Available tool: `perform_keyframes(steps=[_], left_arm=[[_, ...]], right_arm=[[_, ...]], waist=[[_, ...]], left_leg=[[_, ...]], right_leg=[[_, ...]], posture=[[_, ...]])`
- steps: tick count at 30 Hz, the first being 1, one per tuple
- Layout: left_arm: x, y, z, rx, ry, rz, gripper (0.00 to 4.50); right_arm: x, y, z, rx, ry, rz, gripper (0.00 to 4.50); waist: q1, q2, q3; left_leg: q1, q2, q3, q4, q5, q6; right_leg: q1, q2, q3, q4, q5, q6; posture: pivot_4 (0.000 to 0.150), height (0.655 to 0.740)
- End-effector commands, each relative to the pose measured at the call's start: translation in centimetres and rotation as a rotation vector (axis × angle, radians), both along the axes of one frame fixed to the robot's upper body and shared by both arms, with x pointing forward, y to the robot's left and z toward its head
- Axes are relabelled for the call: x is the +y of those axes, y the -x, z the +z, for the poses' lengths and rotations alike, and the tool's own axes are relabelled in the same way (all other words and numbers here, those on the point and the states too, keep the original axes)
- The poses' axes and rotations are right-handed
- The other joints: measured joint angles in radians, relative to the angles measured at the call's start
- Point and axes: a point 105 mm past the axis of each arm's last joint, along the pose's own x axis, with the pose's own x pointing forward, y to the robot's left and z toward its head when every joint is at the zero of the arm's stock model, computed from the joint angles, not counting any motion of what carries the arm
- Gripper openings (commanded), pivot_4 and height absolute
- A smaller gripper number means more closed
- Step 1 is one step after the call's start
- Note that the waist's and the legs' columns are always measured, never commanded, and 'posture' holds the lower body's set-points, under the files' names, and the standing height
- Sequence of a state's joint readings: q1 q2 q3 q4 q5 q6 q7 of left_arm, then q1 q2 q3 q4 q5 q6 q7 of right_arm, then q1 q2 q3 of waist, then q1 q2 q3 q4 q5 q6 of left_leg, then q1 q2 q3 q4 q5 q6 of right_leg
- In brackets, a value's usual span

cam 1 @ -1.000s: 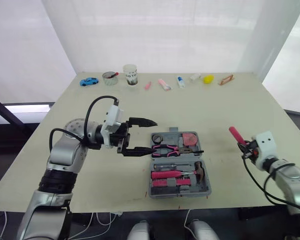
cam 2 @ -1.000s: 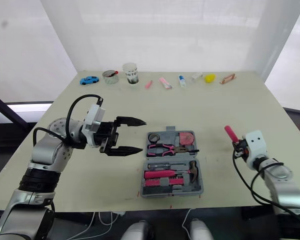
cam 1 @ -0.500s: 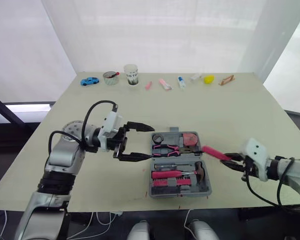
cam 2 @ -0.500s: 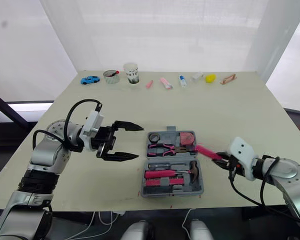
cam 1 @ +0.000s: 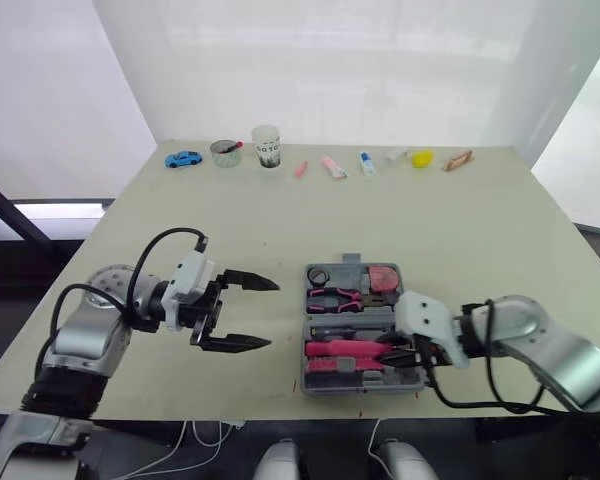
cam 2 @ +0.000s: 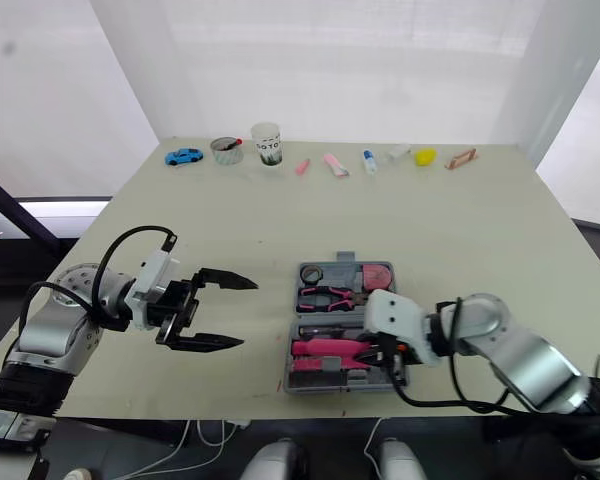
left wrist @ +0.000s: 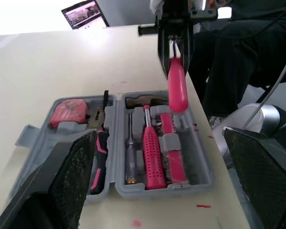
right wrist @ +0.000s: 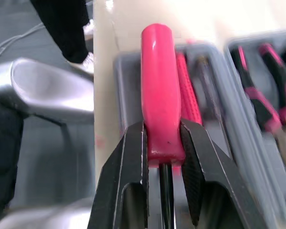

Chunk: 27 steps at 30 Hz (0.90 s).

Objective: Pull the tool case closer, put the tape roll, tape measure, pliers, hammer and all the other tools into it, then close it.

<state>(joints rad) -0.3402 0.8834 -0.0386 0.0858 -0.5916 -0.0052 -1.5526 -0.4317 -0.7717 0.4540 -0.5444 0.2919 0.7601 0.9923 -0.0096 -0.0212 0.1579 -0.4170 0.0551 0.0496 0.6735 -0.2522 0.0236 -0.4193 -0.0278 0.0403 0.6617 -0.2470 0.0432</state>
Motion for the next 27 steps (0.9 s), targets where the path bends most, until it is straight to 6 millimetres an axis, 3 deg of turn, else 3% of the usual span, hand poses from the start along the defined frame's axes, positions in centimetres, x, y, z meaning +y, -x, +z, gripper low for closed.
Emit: perform_keyframes(steps=[1,9,14,27], left_arm=[[0.6,1.3,0.5,-0.047,-0.04,-0.066,4.5],[1.5,2.2,-0.6,-0.023,-0.087,-0.063,4.5],[1.6,2.8,-1.2,-0.004,-0.103,-0.069,4.5],[1.9,2.8,-1.8,-0.007,-0.136,-0.072,4.5]], right_arm=[[0.3,-0.5,-0.7,-0.039,0.081,0.013,0.39],[2.4,-0.6,-2.1,-0.065,0.19,0.104,0.39],[2.5,-1.2,-3.4,-0.075,0.275,0.074,0.39],[4.3,-1.1,-4.7,-0.059,0.267,0.072,0.39]], waist=[[0.001,0.0,0.0],[-0.002,0.0,0.0],[-0.001,0.0,0.0],[-0.004,-0.001,0.0]], left_leg=[[0.0,0.0,0.001,0.0,0.0,0.0],[0.0,0.0,0.002,0.0,0.0,0.0],[0.001,0.0,0.005,0.0,0.0,0.0],[0.001,0.001,0.006,0.0,0.0,0.0]], right_leg=[[0.0,0.0,0.0,0.0,0.0,0.0],[-0.001,0.0,-0.001,0.001,0.0,0.0],[-0.001,-0.001,0.0,0.001,0.0,0.0],[-0.001,-0.001,0.0,0.001,0.0,0.0]], posture=[[0.15,0.74],[0.15,0.74],[0.15,0.74],[0.15,0.74]])
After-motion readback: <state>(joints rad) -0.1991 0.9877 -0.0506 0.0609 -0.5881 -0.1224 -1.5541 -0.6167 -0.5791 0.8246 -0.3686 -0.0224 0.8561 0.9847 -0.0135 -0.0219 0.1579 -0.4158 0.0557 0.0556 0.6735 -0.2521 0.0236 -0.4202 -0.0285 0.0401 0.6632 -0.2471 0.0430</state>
